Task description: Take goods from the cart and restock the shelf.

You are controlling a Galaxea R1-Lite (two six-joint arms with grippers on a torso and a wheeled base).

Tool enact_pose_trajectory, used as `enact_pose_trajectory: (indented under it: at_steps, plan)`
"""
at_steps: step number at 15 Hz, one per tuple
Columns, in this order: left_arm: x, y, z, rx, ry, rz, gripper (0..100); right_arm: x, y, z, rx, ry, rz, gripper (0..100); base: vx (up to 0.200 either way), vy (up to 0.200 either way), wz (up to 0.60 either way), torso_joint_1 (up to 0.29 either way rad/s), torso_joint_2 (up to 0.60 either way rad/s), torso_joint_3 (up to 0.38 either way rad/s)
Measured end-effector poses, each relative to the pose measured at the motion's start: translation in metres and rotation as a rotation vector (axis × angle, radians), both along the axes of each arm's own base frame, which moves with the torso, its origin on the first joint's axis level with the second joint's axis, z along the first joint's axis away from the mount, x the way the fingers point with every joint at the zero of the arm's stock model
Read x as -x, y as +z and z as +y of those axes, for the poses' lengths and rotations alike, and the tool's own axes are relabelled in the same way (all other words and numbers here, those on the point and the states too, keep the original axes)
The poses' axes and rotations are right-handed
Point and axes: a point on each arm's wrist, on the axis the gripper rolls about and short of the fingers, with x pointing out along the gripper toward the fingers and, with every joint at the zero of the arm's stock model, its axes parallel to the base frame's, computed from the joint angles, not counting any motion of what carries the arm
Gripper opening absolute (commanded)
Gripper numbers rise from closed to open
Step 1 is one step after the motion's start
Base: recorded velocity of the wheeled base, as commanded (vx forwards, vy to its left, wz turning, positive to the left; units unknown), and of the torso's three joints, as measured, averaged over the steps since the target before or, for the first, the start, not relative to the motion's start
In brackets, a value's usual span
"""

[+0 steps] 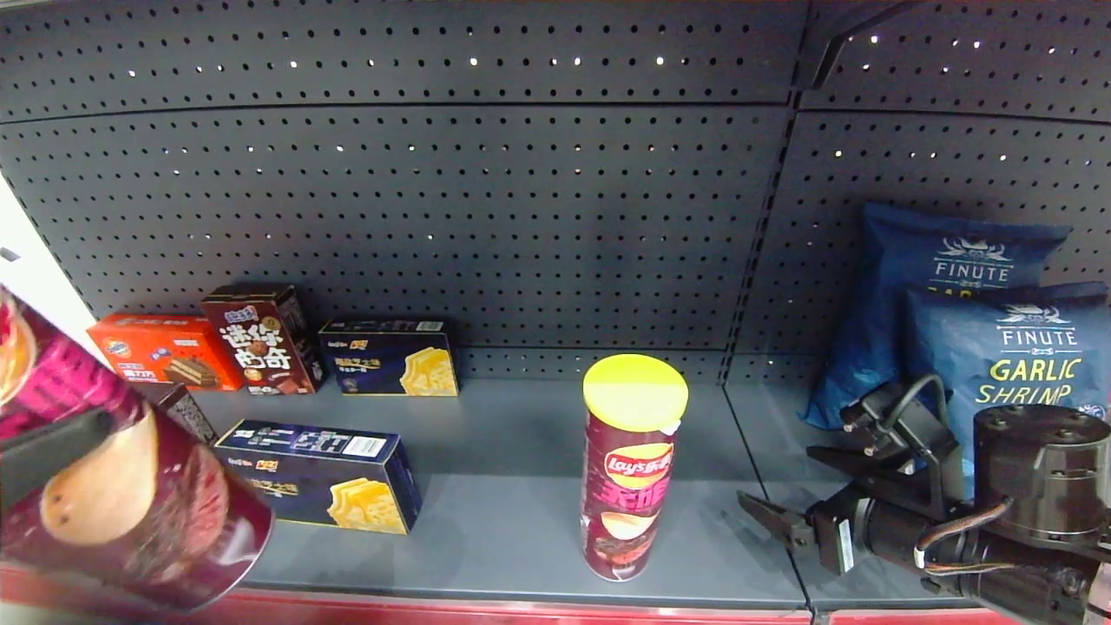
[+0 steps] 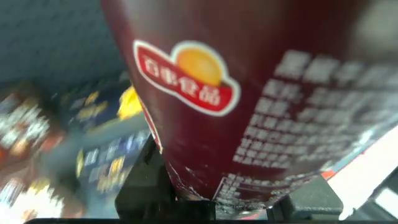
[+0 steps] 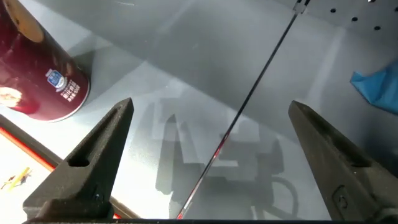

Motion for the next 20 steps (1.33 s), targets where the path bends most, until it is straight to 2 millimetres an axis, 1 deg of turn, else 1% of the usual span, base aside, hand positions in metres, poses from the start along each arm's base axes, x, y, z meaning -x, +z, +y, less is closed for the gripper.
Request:
enact_pose_trajectory:
  at_steps: [3, 6, 9, 14, 16, 17, 20]
  plan:
    - [-0.042, 0.006, -0.023, 0.035, -0.139, 0.012, 0, -0.005, -0.001, 0.000, -0.001, -0.002, 0.004, 100, 0.000, 0.000, 0.00, 0.000, 0.00, 0.000]
    - [-0.073, 0.002, -0.041, 0.031, -0.205, 0.072, 0, -0.013, 0.002, 0.004, -0.009, -0.002, -0.007, 100, 0.000, 0.000, 0.00, 0.000, 0.00, 0.000]
    - [-0.096, -0.005, -0.053, 0.021, -0.272, 0.132, 0, -0.019, 0.002, 0.006, -0.012, -0.002, -0.010, 100, 0.000, 0.000, 0.00, 0.000, 0.00, 0.000]
    - [-0.135, 0.001, -0.069, 0.012, -0.288, 0.143, 0, -0.022, 0.002, 0.008, -0.016, -0.001, -0.016, 100, 0.000, 0.000, 0.00, 0.000, 0.00, 0.000]
    - [-0.150, 0.005, -0.076, 0.003, -0.330, 0.128, 0, -0.023, 0.002, 0.008, -0.023, -0.006, -0.012, 100, 0.000, 0.000, 0.00, 0.000, 0.00, 0.000]
    - [-0.157, 0.003, -0.078, -0.014, -0.351, 0.122, 0, -0.023, 0.002, 0.008, -0.026, -0.008, -0.015, 100, 0.000, 0.000, 0.00, 0.000, 0.00, 0.000]
    - [-0.177, -0.012, -0.084, -0.071, -0.367, 0.121, 0, -0.024, 0.003, 0.007, -0.030, -0.010, -0.022, 100, 0.000, 0.000, 0.00, 0.000, 0.00, 0.000]
